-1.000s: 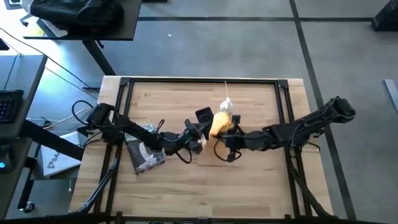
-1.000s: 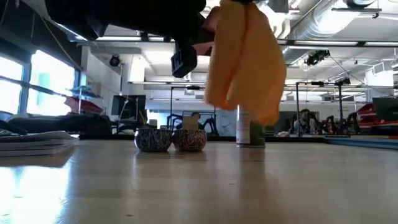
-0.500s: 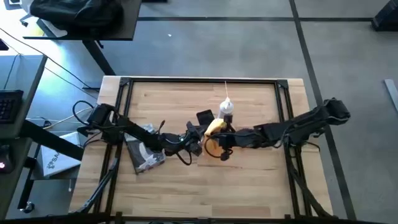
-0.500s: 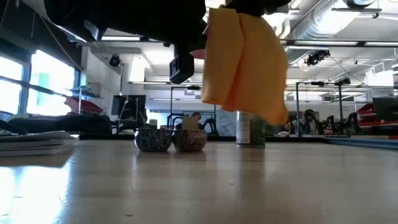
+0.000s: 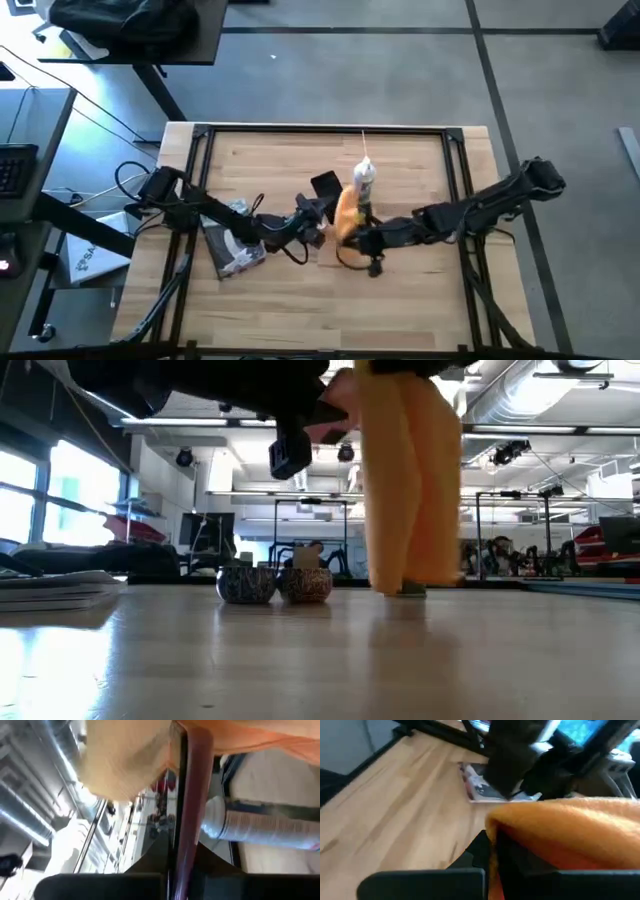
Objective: Apply microfiber cloth
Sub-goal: Wipe the cellphone with the microfiber cloth
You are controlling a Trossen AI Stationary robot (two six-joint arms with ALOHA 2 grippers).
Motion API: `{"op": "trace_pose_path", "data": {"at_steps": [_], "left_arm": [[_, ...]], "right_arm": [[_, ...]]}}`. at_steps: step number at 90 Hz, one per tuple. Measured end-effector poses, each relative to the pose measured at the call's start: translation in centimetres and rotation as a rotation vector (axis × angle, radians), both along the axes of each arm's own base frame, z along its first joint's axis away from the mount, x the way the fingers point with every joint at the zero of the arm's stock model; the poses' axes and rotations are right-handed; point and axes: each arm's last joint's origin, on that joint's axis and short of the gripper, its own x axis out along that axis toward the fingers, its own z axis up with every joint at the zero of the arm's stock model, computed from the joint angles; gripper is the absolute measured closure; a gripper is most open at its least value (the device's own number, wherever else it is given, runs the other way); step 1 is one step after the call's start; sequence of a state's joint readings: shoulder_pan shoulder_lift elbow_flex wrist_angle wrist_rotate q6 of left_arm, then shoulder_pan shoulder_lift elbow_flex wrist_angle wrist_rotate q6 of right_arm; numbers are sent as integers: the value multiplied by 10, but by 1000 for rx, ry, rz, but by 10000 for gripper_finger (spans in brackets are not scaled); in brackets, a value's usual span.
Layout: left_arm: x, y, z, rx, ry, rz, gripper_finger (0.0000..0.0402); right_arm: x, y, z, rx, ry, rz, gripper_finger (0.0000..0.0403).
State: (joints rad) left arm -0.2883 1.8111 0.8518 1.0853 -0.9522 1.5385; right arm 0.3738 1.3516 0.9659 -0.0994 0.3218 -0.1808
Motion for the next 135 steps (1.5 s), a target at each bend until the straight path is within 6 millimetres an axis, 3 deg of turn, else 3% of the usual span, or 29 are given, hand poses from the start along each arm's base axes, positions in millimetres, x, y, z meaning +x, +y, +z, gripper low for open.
{"op": "trace_pose_path", "data": {"at_steps": [7,25,38,59,83,102,114,135], "left_arm": [[-1,-2,-3,-2,15,1,394],[-3,-10,-3,-3,14,-20,394],[-4,-14,-2,7,15,-22,394],[-3,-12,-1,-6,-5,-28,394],[1,3,-1,-14,-18,-10,394],[6,30,-2,-141,-118,50,394],[8,45,-7,-221,-142,68,394],[11,46,-30,-421,-39,-68,394]], "right_arm": [[-19,-1,13,18,8,-29,403],[-74,-17,26,159,166,-187,403],[-94,-20,27,284,250,-232,403],[-83,-6,13,249,318,-190,403],[-57,12,-25,329,523,-233,403],[-53,23,-68,341,805,-396,403],[-53,34,-88,308,883,-466,402],[-56,41,-99,317,914,-567,402]]}}
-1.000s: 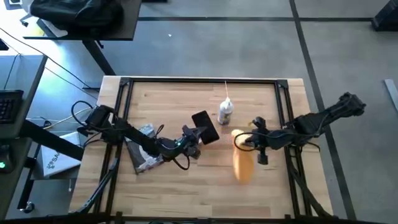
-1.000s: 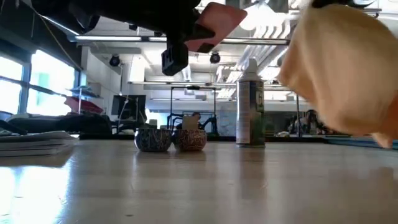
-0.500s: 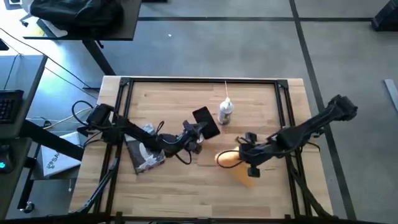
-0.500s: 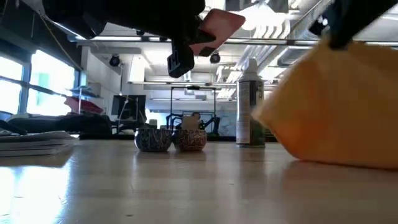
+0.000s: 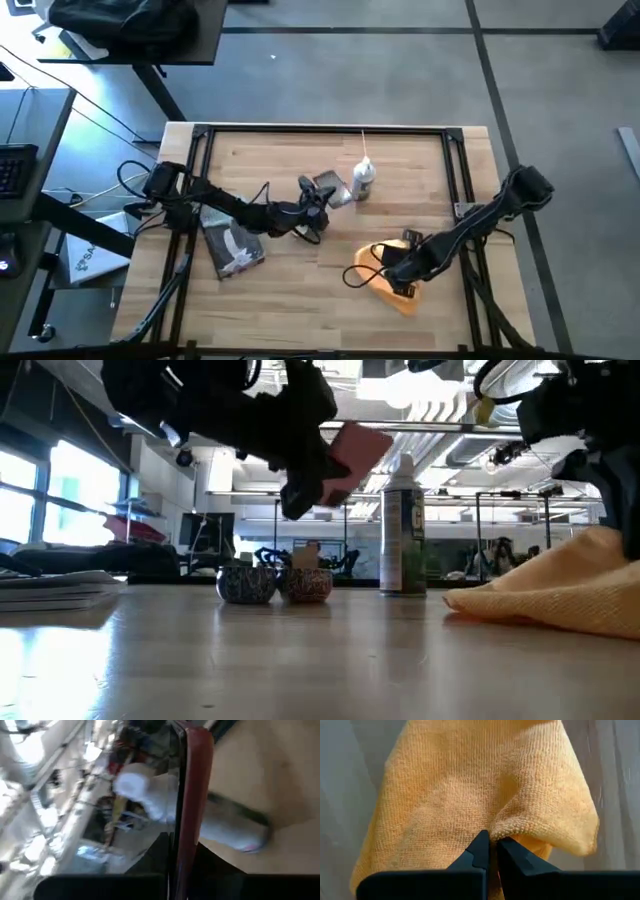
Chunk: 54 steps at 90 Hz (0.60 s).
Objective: Apply microfiber cloth
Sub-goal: Wipe the cellphone with the microfiber cloth
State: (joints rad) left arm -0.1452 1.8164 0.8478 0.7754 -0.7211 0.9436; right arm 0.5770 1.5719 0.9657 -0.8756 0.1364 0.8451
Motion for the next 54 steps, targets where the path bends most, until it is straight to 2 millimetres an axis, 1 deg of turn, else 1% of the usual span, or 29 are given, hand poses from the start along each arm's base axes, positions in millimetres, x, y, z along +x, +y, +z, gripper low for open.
{"op": "trace_pose_path", "data": {"at_steps": [15,31,37,43,54], "left_arm": [[2,-8,-3,-207,-61,-181,394],[3,-15,-3,-428,-117,-322,394],[3,-16,-3,-522,-137,-352,394],[3,-17,-3,-593,-152,-365,394],[3,-18,-3,-622,-161,-365,394]], "right_arm": [[-5,-4,10,18,-11,-31,402],[-2,-6,16,45,-56,-24,396],[3,-6,16,50,-89,-14,378],[10,-5,15,49,-149,-4,351],[28,-4,13,49,-278,51,290]]}}
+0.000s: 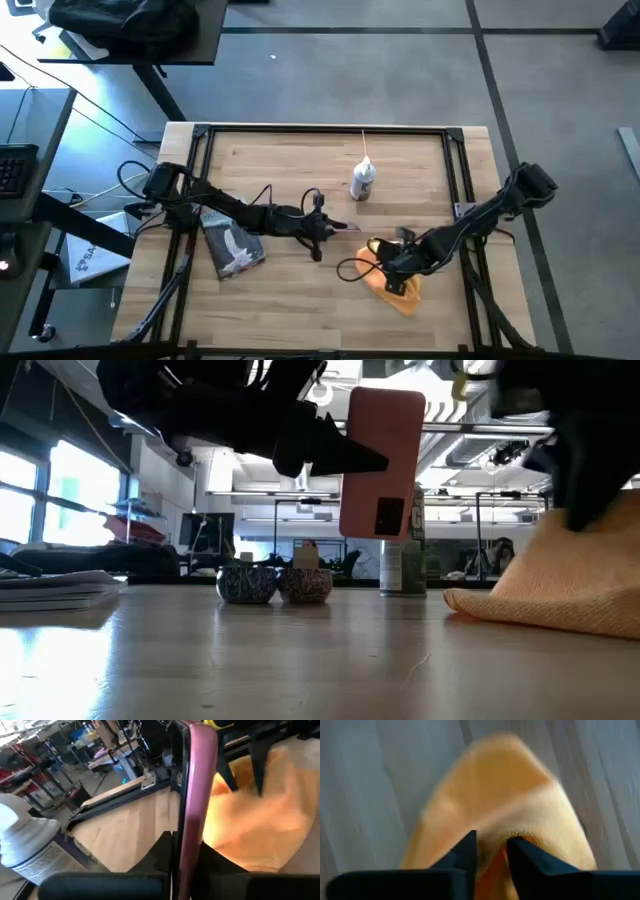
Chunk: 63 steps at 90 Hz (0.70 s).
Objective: Apply microfiber cloth
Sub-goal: Wipe the cellphone with the microfiber cloth
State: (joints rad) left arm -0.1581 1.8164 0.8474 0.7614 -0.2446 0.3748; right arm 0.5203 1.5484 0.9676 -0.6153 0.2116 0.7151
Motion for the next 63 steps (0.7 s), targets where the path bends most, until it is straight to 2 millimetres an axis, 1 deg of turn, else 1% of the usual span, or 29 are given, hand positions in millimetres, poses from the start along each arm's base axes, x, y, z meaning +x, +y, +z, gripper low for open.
{"op": "trace_pose_path", "data": {"at_steps": [7,12,20,28,36,43,52,63], "left_arm": [[0,0,1,-6,-12,2,394],[1,0,3,-20,-32,1,394],[1,0,6,-51,-68,-12,394],[2,-1,9,-85,-95,-40,394],[2,-3,12,-121,-125,-75,394],[2,-3,14,-145,-147,-95,394],[2,-4,16,-151,-169,-98,394],[2,-3,21,-157,-213,-100,394]], "right_arm": [[9,1,3,23,-69,86,254],[12,-2,9,21,-80,115,231],[13,-10,29,-2,-79,96,202],[10,-16,51,-64,-67,82,183],[7,-19,69,-138,-82,80,172],[6,-21,81,-164,-119,87,168],[5,-21,84,-167,-127,90,167],[6,-22,85,-230,-146,91,167]]}}
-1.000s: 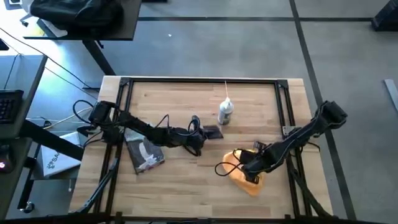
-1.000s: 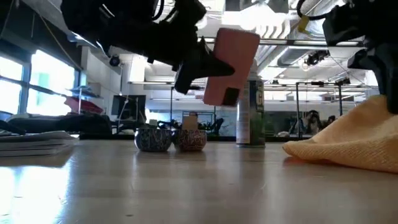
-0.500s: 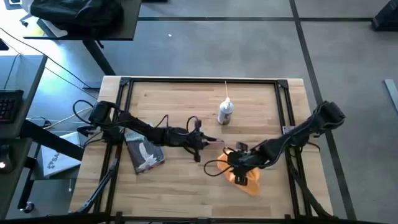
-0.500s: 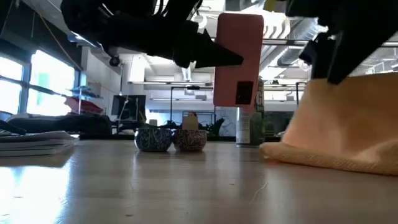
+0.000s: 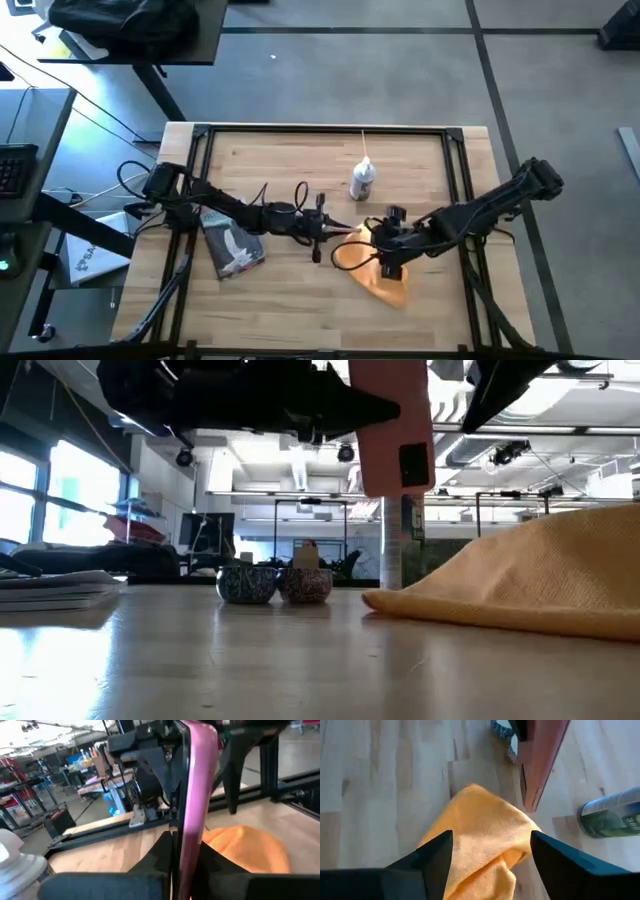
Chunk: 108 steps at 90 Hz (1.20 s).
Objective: Apply microfiber cloth
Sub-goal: Wipe the cellphone with the microfiber cloth
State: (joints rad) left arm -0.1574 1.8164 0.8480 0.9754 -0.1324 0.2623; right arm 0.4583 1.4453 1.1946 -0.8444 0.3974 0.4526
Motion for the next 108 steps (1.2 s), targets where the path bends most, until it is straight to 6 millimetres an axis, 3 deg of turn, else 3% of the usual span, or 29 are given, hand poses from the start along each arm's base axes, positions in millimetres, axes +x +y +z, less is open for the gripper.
{"op": "trace_pose_path", "data": {"at_steps": [19,28,39,51,60,75,99,108], "left_arm": [[0,0,2,-2,-21,23,394],[0,2,2,1,-18,55,394],[-2,1,4,33,-2,123,394],[-9,2,16,65,46,197,394],[-14,3,26,69,63,196,394],[-20,3,34,73,75,174,394],[-19,2,33,74,87,139,394],[-19,2,33,71,86,107,394]], "right_arm": [[-2,-3,-10,-74,-4,-33,167],[-8,-6,-33,-70,48,-70,167],[-17,-8,-75,21,68,-115,167],[-24,-10,-110,161,9,-152,167],[-36,-13,-128,256,75,-193,167],[-56,-4,-138,424,316,-245,167],[-92,21,-135,656,804,-326,167],[-99,24,-126,653,923,-384,167]]}}
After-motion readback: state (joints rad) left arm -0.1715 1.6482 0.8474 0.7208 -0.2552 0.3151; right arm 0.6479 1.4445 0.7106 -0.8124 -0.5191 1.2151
